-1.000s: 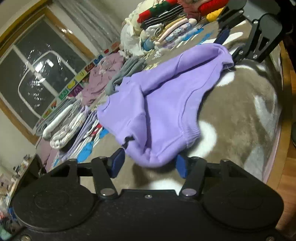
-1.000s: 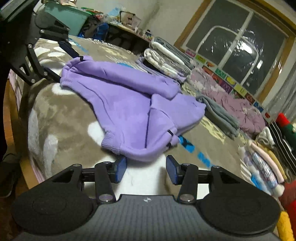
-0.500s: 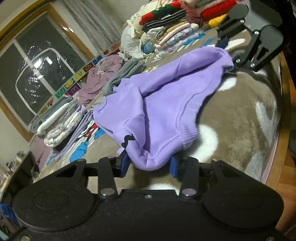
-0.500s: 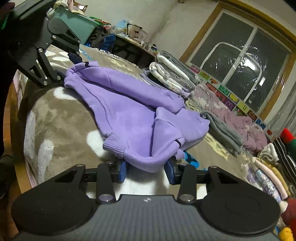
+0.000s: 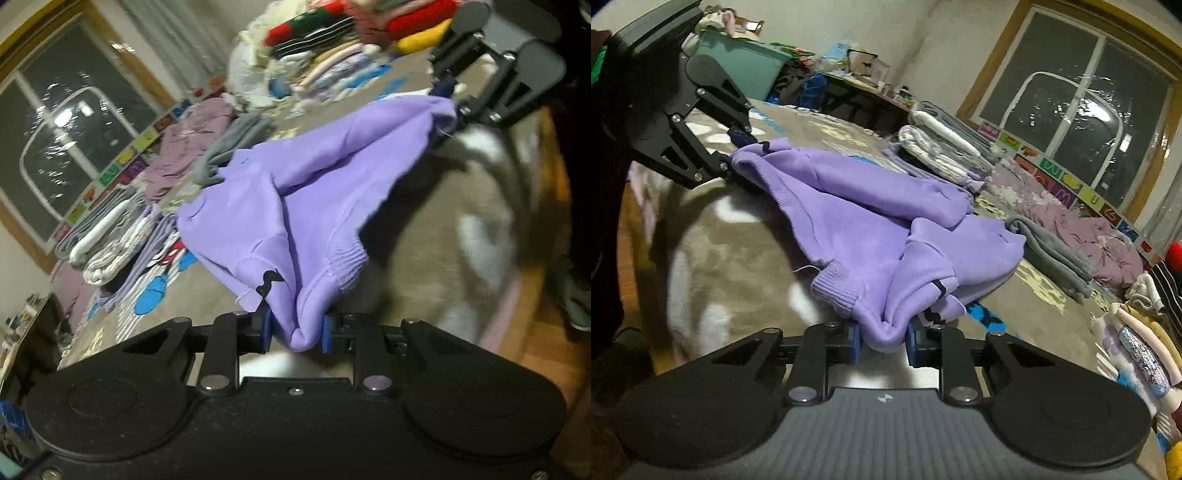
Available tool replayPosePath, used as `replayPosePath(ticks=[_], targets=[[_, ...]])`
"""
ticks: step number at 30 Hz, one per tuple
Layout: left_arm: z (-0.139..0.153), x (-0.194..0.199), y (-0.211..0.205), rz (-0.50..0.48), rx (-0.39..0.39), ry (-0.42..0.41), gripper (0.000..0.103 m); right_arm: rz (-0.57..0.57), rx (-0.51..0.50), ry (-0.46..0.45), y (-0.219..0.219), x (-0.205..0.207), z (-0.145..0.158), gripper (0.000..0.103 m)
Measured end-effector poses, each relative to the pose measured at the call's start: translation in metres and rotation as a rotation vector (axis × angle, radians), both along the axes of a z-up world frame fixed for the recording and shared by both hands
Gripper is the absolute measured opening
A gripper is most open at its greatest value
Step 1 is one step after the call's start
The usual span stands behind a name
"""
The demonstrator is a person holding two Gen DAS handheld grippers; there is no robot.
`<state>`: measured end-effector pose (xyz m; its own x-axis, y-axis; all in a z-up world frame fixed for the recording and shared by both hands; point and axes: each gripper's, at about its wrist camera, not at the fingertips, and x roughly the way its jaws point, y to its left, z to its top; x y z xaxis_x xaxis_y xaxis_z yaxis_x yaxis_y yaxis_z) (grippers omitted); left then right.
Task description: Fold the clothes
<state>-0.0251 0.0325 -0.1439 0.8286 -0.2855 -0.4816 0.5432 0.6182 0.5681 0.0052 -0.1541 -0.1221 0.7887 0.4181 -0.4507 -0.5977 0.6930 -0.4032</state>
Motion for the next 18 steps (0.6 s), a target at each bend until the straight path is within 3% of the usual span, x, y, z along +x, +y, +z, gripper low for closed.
replayPosePath(ticks=[6,12,18], targets=[[0.032,-0.027,0.009,-0.036,-0.123,-0.005,0.023,0.002,0.049,-0.044,-0.015,-0.048,0.031,0.024],[0.067,-0.003,0.034,-0.012,-0.433,0.015,0.023,-0.028,0.2,-0.091,-0.032,-0.047,0.06,0.024],[0.086,0.044,0.052,0.001,-0.688,0.097,0.023,-0.049,0.393,-0.059,-0.05,-0.014,0.074,0.024]])
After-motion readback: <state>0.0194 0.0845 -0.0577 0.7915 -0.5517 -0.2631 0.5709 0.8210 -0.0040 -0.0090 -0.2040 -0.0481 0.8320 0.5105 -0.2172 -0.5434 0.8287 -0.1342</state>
